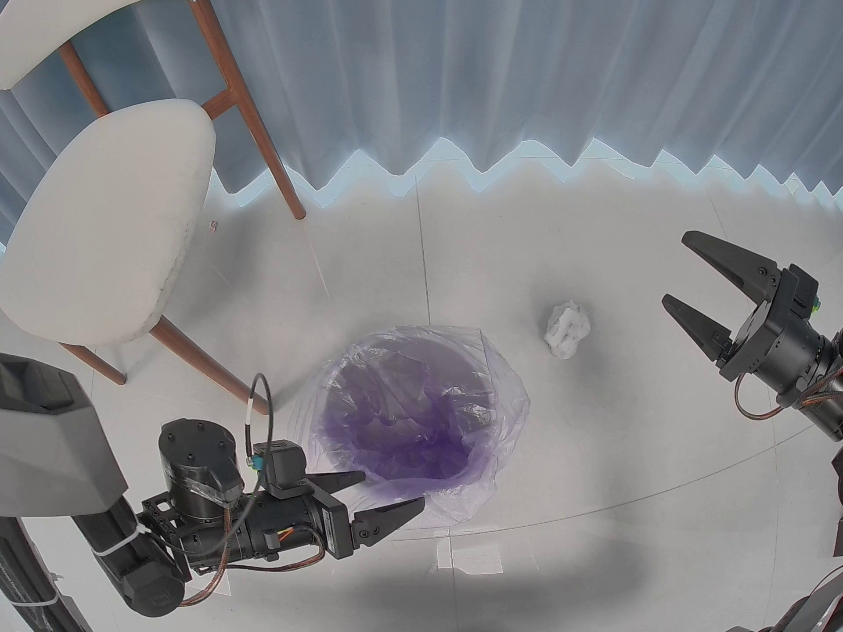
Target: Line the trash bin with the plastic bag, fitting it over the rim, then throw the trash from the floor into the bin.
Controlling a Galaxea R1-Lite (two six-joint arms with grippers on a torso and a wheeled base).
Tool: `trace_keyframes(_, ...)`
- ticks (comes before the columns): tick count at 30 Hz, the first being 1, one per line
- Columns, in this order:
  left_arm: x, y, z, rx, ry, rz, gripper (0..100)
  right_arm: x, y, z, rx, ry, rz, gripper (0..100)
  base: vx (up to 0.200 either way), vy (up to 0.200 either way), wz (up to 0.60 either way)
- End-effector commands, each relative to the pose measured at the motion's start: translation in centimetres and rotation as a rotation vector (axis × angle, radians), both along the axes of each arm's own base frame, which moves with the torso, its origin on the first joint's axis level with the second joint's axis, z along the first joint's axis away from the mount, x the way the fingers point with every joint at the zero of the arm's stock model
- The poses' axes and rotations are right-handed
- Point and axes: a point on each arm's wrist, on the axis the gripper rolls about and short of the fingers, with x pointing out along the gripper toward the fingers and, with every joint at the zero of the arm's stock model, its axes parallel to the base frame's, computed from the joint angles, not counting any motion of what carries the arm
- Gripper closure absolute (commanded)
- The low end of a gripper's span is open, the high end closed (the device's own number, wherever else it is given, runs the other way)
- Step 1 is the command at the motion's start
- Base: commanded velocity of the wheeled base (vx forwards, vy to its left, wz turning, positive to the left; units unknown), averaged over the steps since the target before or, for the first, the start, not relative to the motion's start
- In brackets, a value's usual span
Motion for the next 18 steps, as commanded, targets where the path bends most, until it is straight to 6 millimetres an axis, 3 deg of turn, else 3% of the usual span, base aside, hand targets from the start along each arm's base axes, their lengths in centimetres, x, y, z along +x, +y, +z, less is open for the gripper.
trace_keyframes(1, 1.7, 0.9, -4.2, 0.145, -0.047, 0.045, 0, -0.1, 0.2, -0.4, -0.013, 0.006, 0.01, 0, 0.0, 0.0, 0.0)
trace_keyframes(8, 0.3, 0.2, -5.0, 0.168, -0.005, -0.021, 0, -0.2, 0.4, -0.6, -0.016, 0.016, 0.021, 0, 0.0, 0.0, 0.0)
trace_keyframes(11, -2.0, -0.7, -5.8, 0.207, 0.044, -0.107, 0, -0.1, 0.5, -1.2, -0.026, 0.042, 0.025, 0, 0.0, 0.0, 0.0)
trace_keyframes(14, -2.8, -0.8, -6.4, 0.234, 0.077, -0.135, 0, -0.2, 1.2, -2.3, -0.045, 0.089, 0.065, 0, 0.0, 0.0, 0.0)
trace_keyframes(15, -3.5, -0.9, -7.2, 0.263, 0.111, -0.163, 0, -0.5, 2.1, -4.1, -0.089, 0.144, 0.109, 0, 0.0, 0.0, 0.0)
trace_keyframes(16, -3.6, -0.9, -7.3, 0.264, 0.113, -0.165, 0, -0.5, 2.2, -4.2, -0.094, 0.145, 0.11, 0, 0.0, 0.0, 0.0)
trace_keyframes(18, -4.1, -1.2, -7.6, 0.289, 0.112, -0.189, 0, 0.2, 2.5, -6.4, -0.232, 0.126, 0.101, 0, 0.0, 0.0, 0.0)
